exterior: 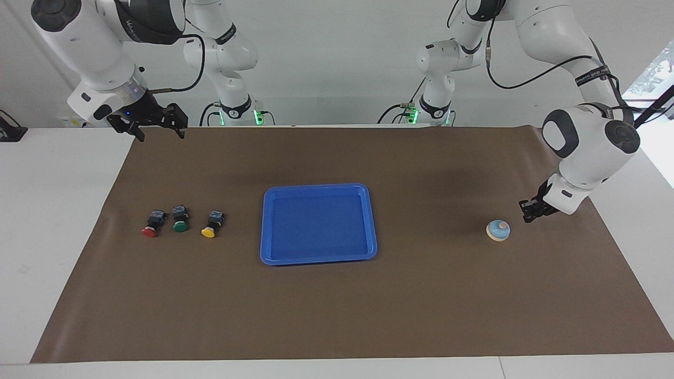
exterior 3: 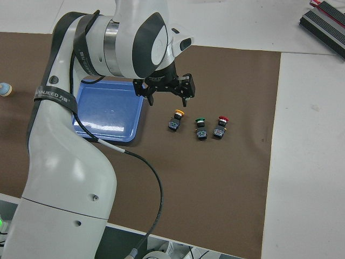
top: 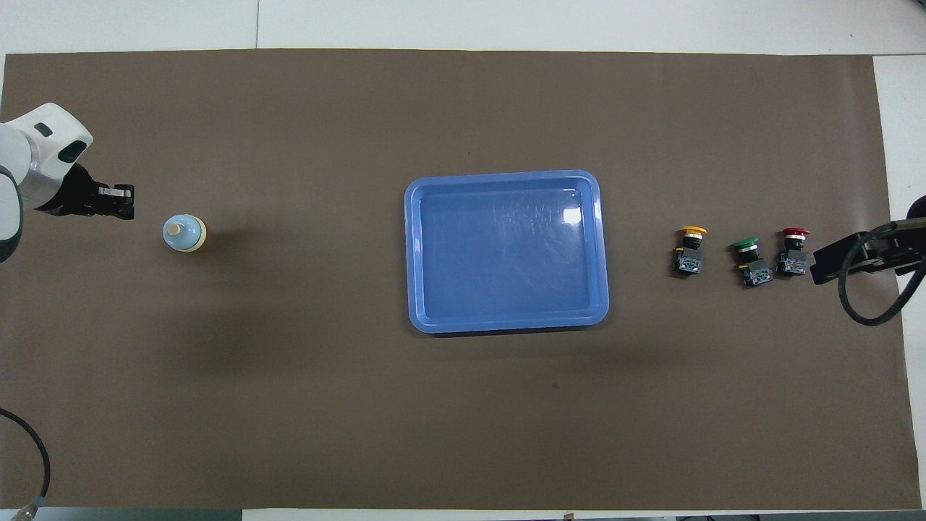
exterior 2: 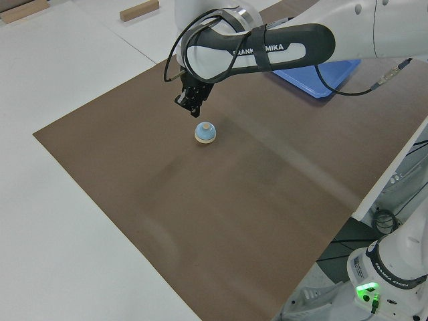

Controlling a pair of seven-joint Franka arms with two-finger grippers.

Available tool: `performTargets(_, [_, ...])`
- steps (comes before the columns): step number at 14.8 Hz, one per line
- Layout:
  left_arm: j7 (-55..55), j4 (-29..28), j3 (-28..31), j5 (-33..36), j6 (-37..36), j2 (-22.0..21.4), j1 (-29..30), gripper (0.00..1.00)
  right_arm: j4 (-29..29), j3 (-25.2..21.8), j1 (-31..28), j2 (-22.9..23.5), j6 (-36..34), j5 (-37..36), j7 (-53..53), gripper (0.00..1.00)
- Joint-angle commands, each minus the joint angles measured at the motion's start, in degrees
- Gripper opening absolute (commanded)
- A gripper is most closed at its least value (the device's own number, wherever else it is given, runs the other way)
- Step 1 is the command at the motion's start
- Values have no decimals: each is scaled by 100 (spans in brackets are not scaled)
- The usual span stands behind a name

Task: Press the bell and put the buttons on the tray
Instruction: 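Move the left gripper down onto the bell and press it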

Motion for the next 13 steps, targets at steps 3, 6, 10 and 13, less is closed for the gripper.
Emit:
performTargets(3, [-16,-600,-26,-34,749,-109,-101,0,61,61,-65,-21,-125,16,-130,100])
performTargets(6, [-51,-750,-26,-34,908,-100,-190,0,52,61,-65,-21,-125,16,-130,100])
performTargets(10, [-60,-891,-26,-34,1005,-100,-260,0,52,61,-65,-21,-125,16,-130,100])
performTargets(13, [-148,-1119,-26,-34,1233,-100,-312,0,52,61,-65,-21,-116,16,-121,100])
